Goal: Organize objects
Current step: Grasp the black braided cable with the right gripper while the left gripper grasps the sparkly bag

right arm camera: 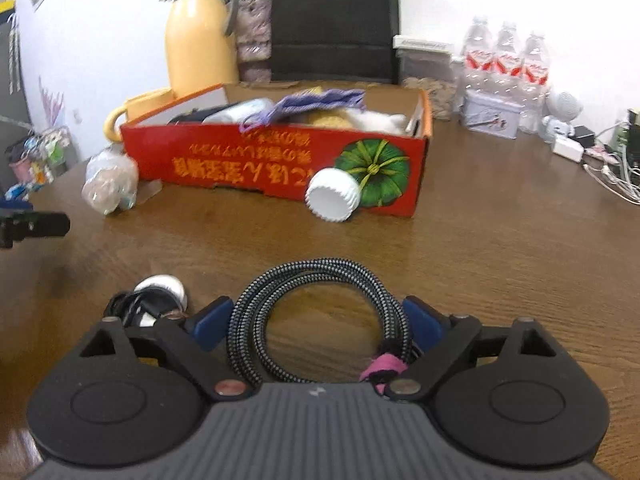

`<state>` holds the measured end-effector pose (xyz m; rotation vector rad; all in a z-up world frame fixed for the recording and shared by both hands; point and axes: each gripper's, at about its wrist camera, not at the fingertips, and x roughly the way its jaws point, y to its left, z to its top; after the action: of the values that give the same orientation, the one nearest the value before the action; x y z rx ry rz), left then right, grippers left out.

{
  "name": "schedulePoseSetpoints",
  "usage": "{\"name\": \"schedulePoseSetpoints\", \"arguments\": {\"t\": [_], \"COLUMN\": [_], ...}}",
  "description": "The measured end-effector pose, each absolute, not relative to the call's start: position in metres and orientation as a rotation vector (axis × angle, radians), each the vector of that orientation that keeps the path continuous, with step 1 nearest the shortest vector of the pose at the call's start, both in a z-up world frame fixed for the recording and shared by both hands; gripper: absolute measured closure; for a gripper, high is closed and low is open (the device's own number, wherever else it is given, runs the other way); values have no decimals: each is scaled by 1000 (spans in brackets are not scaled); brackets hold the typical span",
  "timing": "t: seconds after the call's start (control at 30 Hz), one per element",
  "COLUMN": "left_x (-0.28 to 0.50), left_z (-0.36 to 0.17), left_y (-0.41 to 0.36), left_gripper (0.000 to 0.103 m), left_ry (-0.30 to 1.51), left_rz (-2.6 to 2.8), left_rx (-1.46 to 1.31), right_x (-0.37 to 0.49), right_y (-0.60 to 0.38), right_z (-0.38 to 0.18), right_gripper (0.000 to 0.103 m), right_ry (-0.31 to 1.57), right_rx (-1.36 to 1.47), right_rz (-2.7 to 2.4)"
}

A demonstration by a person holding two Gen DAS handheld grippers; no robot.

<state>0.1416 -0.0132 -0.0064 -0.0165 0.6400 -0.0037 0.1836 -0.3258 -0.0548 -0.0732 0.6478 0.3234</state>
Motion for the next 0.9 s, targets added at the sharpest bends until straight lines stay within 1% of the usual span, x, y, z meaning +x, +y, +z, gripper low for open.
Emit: {"name": "schedulePoseSetpoints", "arguments": {"t": [0.2, 0.4, 0.77, 0.83, 0.87, 0.9], "left_x": [153, 168, 211, 217, 219, 220], "left_z": [-7, -5, -5, -10, -13, -16], "left_y": [-10, -10, -13, -14, -14, -13], "left_gripper": [0, 0, 0, 3, 14, 47], "left_ry": [640, 632, 612, 617, 620, 624], "left_rz": [4, 8, 28, 19, 13, 0], "left_rx": [-28, -19, 12, 8, 5, 0], "right_x": [180, 179, 181, 181, 181, 181], "right_y": [-325, -318, -316, -315, -314, -314], "right_z": [-45, -42, -43, -43, -43, -43], "right_gripper": [12, 12, 12, 12, 12, 12], "right_ry": [557, 509, 502, 502, 502, 502], "right_rx": [-35, -33, -34, -34, -35, -35], "right_rz": [263, 227, 205, 209, 210, 211]}}
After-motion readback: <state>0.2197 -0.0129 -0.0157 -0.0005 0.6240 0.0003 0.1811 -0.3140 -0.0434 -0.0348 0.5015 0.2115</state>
